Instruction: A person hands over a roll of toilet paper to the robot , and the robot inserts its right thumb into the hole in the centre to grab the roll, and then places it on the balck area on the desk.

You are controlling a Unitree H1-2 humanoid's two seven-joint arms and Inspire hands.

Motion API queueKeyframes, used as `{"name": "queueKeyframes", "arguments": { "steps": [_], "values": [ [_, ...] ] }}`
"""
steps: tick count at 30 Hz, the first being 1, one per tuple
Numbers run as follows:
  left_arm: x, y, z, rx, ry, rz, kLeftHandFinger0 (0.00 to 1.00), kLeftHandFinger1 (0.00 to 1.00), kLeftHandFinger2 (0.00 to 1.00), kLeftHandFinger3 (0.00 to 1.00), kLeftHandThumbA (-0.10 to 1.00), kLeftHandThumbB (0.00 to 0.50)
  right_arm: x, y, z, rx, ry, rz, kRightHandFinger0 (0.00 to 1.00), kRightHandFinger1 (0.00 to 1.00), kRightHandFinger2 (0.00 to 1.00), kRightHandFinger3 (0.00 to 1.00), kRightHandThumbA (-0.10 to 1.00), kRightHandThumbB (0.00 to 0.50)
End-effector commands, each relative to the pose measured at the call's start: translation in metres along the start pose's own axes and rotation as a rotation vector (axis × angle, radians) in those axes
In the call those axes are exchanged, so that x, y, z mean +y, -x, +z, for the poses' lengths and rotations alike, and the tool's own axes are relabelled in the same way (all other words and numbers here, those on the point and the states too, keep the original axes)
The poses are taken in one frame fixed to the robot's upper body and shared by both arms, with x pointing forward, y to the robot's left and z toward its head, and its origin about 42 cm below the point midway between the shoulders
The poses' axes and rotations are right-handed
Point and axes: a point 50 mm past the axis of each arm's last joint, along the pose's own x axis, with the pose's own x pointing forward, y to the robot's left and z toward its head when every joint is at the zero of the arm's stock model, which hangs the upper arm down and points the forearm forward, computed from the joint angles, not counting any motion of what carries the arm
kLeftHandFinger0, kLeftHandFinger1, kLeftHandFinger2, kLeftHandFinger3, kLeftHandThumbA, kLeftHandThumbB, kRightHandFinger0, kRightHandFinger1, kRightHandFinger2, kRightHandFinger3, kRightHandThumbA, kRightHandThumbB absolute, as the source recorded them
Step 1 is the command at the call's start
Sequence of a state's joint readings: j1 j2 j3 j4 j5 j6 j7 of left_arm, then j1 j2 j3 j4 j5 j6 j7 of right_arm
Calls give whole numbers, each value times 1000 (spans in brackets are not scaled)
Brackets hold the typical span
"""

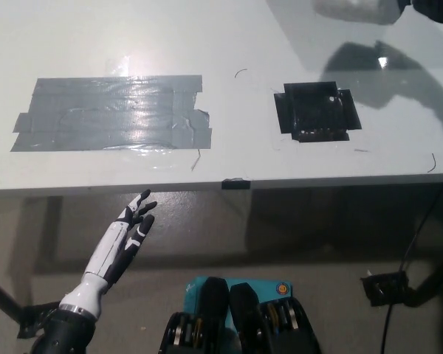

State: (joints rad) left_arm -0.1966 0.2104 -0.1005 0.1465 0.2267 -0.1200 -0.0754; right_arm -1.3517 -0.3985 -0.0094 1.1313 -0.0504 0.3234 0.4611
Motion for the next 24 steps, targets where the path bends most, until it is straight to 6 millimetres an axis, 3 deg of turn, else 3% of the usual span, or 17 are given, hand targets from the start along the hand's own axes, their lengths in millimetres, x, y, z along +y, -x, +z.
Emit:
{"name": "queueKeyframes", "arguments": {
  "steps": [1,3,6,8,12,15,16,17,18,20,21,22,23,24],
  "values": [
    [8,-2,7,-62,-13,1,1000,943,903,1000,1000,0,-9,12,42,-36,192,1,72,594,988,1000,-100,129],
    [7,-2,7,-69,-17,1,1000,937,895,1000,1000,0,-6,9,35,-9,228,16,74,617,1000,1000,-100,122],
    [7,-1,6,-71,-25,-4,1000,917,896,1000,1000,10,3,4,18,31,442,54,146,632,961,1000,-100,141],
    [6,-1,7,-71,-27,-3,1000,925,886,1000,1000,0,12,1,8,42,484,59,407,753,1000,1000,-100,150],
    [7,-3,8,-71,-26,1,1000,943,887,1000,1000,0,25,-8,-5,104,635,95,191,721,1000,1000,-100,167],
    [6,-3,8,-56,-10,-3,1000,950,894,1000,1000,0,34,-12,-15,136,727,113,197,771,1000,1000,-100,179],
    [6,-3,8,-58,-14,-4,1000,959,894,1000,1000,0,36,-14,-20,148,725,115,250,798,1000,1000,-100,181],
    [6,-3,9,-60,-16,-3,1000,960,894,1000,1000,0,44,-16,-28,151,736,121,490,883,1000,965,-100,184],
    [5,-3,9,-63,-20,-4,1000,958,897,1000,1000,0,49,-18,-34,163,743,133,304,710,946,820,-100,183],
    [5,-3,9,-61,-26,-5,1000,964,904,1000,1000,0,57,-21,-41,178,767,156,192,616,885,766,-100,184],
    [5,-3,9,-64,-26,-4,1000,959,904,1000,1000,0,61,-22,-44,182,791,164,110,561,865,650,-100,176],
    [6,-4,9,-65,-25,-3,1000,952,896,1000,1000,0,64,-22,-45,184,804,172,127,580,876,590,-100,169],
    [6,-4,10,-57,-17,-1,1000,957,898,1000,1000,0,67,-23,-48,194,812,185,265,708,1000,546,-100,165],
    [7,-4,11,-55,-14,-1,1000,958,898,1000,1000,0,67,-24,-48,197,816,189,365,706,913,485,-100,165]
  ]
}}
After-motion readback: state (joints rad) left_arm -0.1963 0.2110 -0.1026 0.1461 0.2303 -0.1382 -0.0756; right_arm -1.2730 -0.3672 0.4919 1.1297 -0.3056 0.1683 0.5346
